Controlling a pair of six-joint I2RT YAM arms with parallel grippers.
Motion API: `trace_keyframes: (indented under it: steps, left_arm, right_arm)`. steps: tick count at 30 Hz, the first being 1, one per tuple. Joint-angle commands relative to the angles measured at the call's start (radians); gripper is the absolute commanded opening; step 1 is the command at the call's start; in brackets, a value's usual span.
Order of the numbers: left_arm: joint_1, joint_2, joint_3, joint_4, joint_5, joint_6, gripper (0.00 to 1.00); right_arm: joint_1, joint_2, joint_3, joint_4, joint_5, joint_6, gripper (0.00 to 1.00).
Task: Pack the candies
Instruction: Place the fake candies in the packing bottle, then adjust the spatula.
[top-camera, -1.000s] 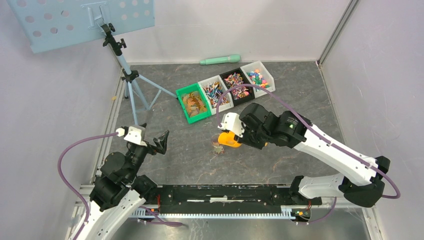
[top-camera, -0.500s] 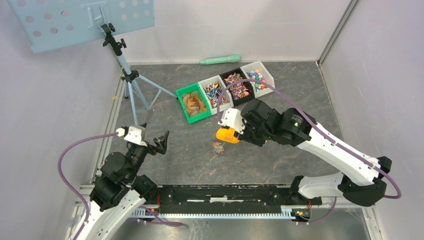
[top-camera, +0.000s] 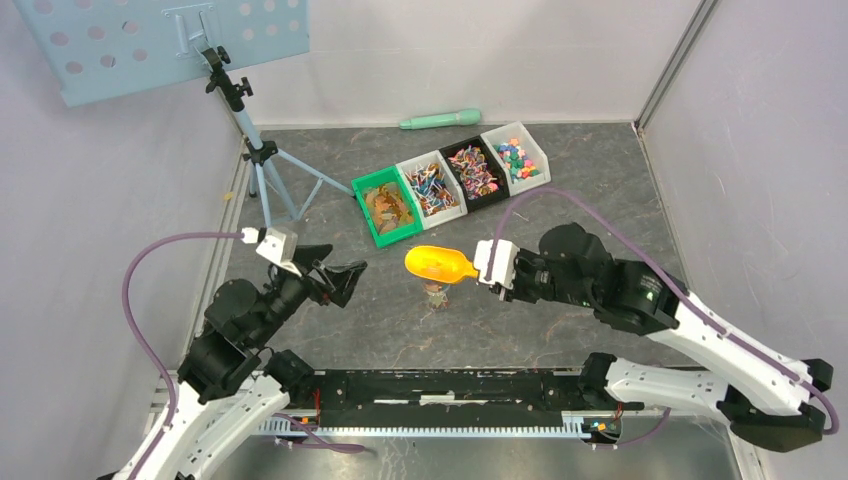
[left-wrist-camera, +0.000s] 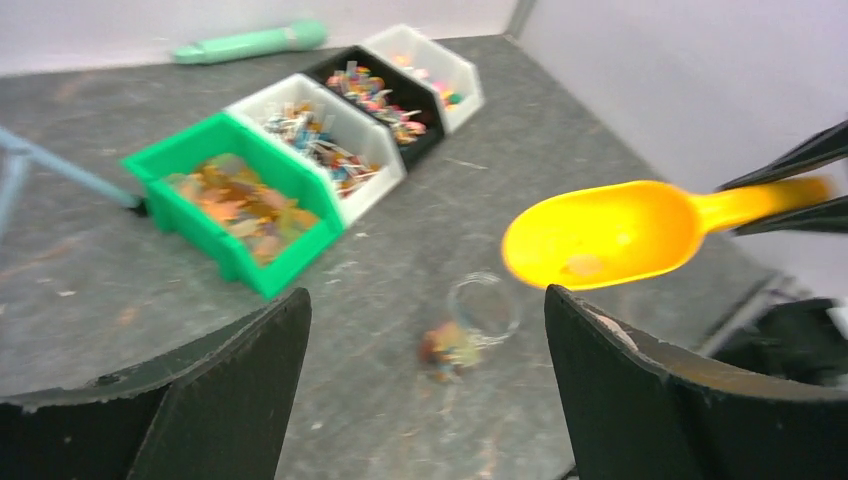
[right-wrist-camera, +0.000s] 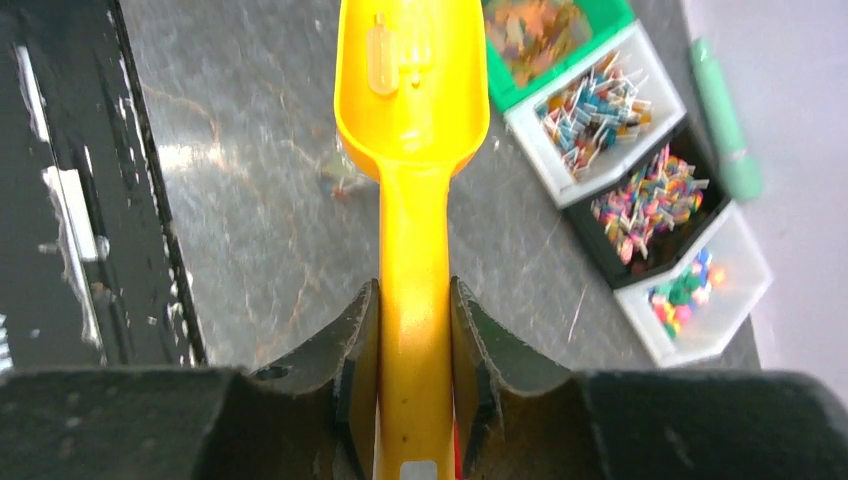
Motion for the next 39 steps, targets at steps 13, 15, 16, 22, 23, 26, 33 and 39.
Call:
trace_keyframes:
  steps: [13, 15, 16, 22, 23, 26, 33, 39]
  left_arm:
    - [0.005, 0.178, 0.177, -0.002, 0.206, -0.327, 0.81]
    - [0.006, 0.152, 0.161, -0.01, 0.171, -0.291, 0.82]
    - [0.005, 0.141, 0.159, -0.023, 0.147, -0.273, 0.84]
    - [0.005, 0.107, 0.166, -0.11, 0.0, -0.135, 0.99]
    - [0.005, 0.104, 0.166, -0.115, -0.014, -0.117, 1.0]
    - [0.004, 0.094, 0.162, -0.128, -0.033, -0.068, 1.0]
    - [0.005, 0.067, 0.109, -0.135, -0.066, -0.019, 1.0]
    - [0.005, 0.05, 0.061, -0.134, -0.09, 0.006, 1.0]
  right_arm:
    - [0.005, -0.113, -0.183, 0.406, -0.127, 0.016, 0.0]
    - [0.005, -0.106, -0.156, 0.338, -0.094, 0.017, 0.0]
    - [0.005, -0.105, -0.143, 0.308, -0.084, 0.014, 0.0]
    - [0.004, -0.086, -0.069, 0.1, 0.084, -0.053, 0.0]
    - [0.005, -0.077, -0.061, 0.068, 0.136, -0.057, 0.0]
    - [0.005, -0.057, -0.027, -0.013, 0.185, -0.064, 0.0]
    - [0.005, -0.062, -0.041, -0.093, 0.214, -0.059, 0.0]
    - [0.005, -0.036, -0.025, -0.184, 0.237, -0.068, 0.0]
